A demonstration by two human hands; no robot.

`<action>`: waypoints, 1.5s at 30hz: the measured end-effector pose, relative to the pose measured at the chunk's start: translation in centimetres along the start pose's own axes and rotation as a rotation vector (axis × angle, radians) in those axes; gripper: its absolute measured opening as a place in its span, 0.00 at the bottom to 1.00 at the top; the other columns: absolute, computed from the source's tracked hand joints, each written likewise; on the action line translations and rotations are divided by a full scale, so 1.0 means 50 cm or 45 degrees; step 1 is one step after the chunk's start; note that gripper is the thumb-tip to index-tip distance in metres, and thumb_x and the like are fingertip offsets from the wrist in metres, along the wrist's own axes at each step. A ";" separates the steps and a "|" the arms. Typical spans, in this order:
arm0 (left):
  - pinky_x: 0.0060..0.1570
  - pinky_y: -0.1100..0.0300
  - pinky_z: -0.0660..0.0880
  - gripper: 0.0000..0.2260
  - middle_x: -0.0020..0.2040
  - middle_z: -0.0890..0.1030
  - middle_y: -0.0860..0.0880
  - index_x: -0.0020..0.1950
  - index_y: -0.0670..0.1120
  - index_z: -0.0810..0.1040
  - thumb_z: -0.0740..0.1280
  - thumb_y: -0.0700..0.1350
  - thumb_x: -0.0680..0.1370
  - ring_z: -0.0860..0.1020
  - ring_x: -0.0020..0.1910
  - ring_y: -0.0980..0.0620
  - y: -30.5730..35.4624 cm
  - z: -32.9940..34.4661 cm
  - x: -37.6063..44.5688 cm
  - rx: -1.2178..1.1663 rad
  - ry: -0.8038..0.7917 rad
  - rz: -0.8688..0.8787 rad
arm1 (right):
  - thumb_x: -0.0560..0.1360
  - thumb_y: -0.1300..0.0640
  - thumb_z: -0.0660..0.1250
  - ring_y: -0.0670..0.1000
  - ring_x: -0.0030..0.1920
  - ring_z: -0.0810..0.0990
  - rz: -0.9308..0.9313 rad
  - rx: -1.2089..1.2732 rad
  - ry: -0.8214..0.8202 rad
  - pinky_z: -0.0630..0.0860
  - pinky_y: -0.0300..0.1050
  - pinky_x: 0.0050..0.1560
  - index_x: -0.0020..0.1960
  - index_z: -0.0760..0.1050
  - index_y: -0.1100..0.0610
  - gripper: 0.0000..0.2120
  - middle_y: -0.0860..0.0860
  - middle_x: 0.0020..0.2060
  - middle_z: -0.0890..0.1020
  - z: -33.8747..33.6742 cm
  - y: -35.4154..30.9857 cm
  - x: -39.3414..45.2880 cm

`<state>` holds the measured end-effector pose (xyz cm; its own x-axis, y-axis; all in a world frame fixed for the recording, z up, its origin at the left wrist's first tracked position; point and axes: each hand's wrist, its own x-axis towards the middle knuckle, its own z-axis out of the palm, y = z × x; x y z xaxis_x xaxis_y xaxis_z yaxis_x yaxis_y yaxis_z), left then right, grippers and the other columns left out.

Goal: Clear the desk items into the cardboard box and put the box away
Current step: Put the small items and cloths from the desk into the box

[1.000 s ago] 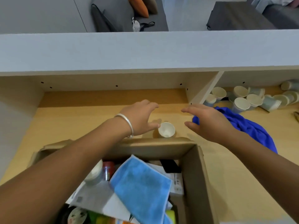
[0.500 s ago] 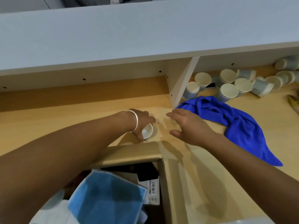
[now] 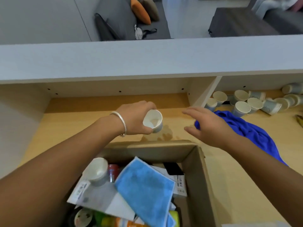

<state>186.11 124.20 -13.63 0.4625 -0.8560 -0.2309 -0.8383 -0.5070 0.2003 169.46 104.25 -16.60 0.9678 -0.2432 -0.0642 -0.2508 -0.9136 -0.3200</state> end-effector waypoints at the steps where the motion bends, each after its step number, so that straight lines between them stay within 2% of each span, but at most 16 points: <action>1: 0.43 0.59 0.73 0.30 0.61 0.74 0.55 0.67 0.57 0.65 0.71 0.61 0.68 0.74 0.52 0.53 -0.013 -0.013 -0.043 -0.020 0.059 -0.006 | 0.76 0.45 0.66 0.45 0.69 0.65 -0.020 0.003 0.030 0.66 0.44 0.65 0.73 0.64 0.44 0.27 0.42 0.71 0.67 -0.016 -0.032 -0.006; 6: 0.48 0.59 0.74 0.31 0.63 0.73 0.57 0.70 0.58 0.64 0.69 0.63 0.70 0.75 0.57 0.54 -0.056 -0.035 -0.235 -0.067 0.285 0.026 | 0.76 0.45 0.66 0.43 0.69 0.65 -0.104 -0.021 0.080 0.63 0.41 0.66 0.72 0.65 0.43 0.26 0.41 0.70 0.67 -0.048 -0.171 -0.059; 10: 0.45 0.56 0.77 0.19 0.55 0.78 0.59 0.64 0.58 0.72 0.67 0.54 0.73 0.77 0.53 0.57 -0.075 -0.008 -0.333 -0.083 0.388 0.096 | 0.75 0.45 0.66 0.43 0.69 0.65 -0.156 -0.049 0.070 0.62 0.38 0.64 0.72 0.66 0.43 0.25 0.42 0.70 0.68 -0.024 -0.240 -0.108; 15: 0.48 0.56 0.78 0.20 0.57 0.78 0.59 0.65 0.59 0.71 0.67 0.55 0.74 0.77 0.53 0.58 -0.105 0.055 -0.364 -0.182 0.383 0.074 | 0.75 0.45 0.66 0.43 0.68 0.66 -0.121 -0.060 0.065 0.67 0.42 0.65 0.71 0.66 0.43 0.25 0.42 0.69 0.69 0.005 -0.266 -0.154; 21: 0.43 0.64 0.72 0.21 0.57 0.76 0.54 0.67 0.54 0.70 0.68 0.52 0.75 0.74 0.50 0.59 -0.129 0.075 -0.304 -0.338 0.568 -0.071 | 0.75 0.45 0.66 0.43 0.67 0.67 -0.062 -0.053 0.088 0.69 0.42 0.64 0.71 0.66 0.43 0.25 0.41 0.68 0.69 0.003 -0.267 -0.175; 25: 0.47 0.57 0.79 0.22 0.60 0.76 0.54 0.68 0.55 0.69 0.68 0.54 0.75 0.75 0.52 0.57 -0.148 0.081 -0.258 -0.248 0.517 -0.161 | 0.75 0.45 0.66 0.42 0.67 0.67 -0.027 -0.044 0.102 0.68 0.41 0.64 0.71 0.66 0.43 0.25 0.41 0.68 0.69 -0.006 -0.255 -0.174; 29: 0.48 0.53 0.79 0.24 0.63 0.75 0.52 0.69 0.55 0.67 0.67 0.56 0.75 0.77 0.56 0.52 -0.181 0.082 -0.213 -0.175 0.425 -0.304 | 0.75 0.46 0.66 0.42 0.65 0.68 0.027 0.001 0.105 0.71 0.43 0.63 0.71 0.66 0.43 0.25 0.40 0.68 0.69 -0.013 -0.223 -0.163; 34: 0.58 0.49 0.75 0.30 0.70 0.70 0.47 0.73 0.51 0.63 0.67 0.57 0.74 0.73 0.63 0.44 -0.232 0.083 -0.103 -0.195 0.145 -0.585 | 0.75 0.46 0.67 0.42 0.67 0.66 0.092 0.064 0.088 0.67 0.42 0.66 0.71 0.66 0.43 0.25 0.39 0.67 0.69 -0.015 -0.158 -0.128; 38: 0.64 0.49 0.69 0.36 0.74 0.63 0.44 0.76 0.48 0.57 0.69 0.56 0.74 0.67 0.70 0.41 -0.247 0.086 0.015 -0.257 0.011 -0.672 | 0.74 0.45 0.67 0.42 0.66 0.68 0.079 0.119 0.111 0.69 0.44 0.65 0.70 0.67 0.43 0.25 0.40 0.67 0.71 -0.012 -0.094 -0.094; 40: 0.62 0.50 0.68 0.35 0.72 0.65 0.43 0.75 0.47 0.58 0.70 0.54 0.74 0.67 0.69 0.41 -0.251 0.095 0.079 -0.237 -0.015 -0.660 | 0.74 0.45 0.67 0.42 0.66 0.69 0.141 0.138 0.102 0.68 0.42 0.64 0.70 0.68 0.43 0.25 0.39 0.67 0.70 -0.007 -0.057 -0.076; 43: 0.49 0.54 0.73 0.36 0.66 0.70 0.41 0.73 0.51 0.58 0.70 0.55 0.70 0.74 0.57 0.40 -0.262 0.114 0.179 -0.217 -0.014 -0.626 | 0.74 0.44 0.67 0.43 0.65 0.70 0.225 0.163 0.124 0.68 0.40 0.61 0.68 0.69 0.43 0.23 0.39 0.65 0.71 0.007 0.013 -0.048; 45: 0.48 0.52 0.74 0.37 0.66 0.68 0.39 0.74 0.54 0.55 0.69 0.55 0.70 0.75 0.56 0.38 -0.267 0.129 0.238 -0.252 -0.005 -0.641 | 0.74 0.45 0.67 0.45 0.65 0.70 0.311 0.130 0.125 0.68 0.41 0.61 0.69 0.69 0.45 0.24 0.42 0.66 0.72 0.027 0.073 -0.029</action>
<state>200.97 121.42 -25.19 0.7916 -0.5020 -0.3484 -0.4428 -0.8641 0.2391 167.18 101.71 -18.96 0.8711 -0.4873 -0.0607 -0.4685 -0.7877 -0.4001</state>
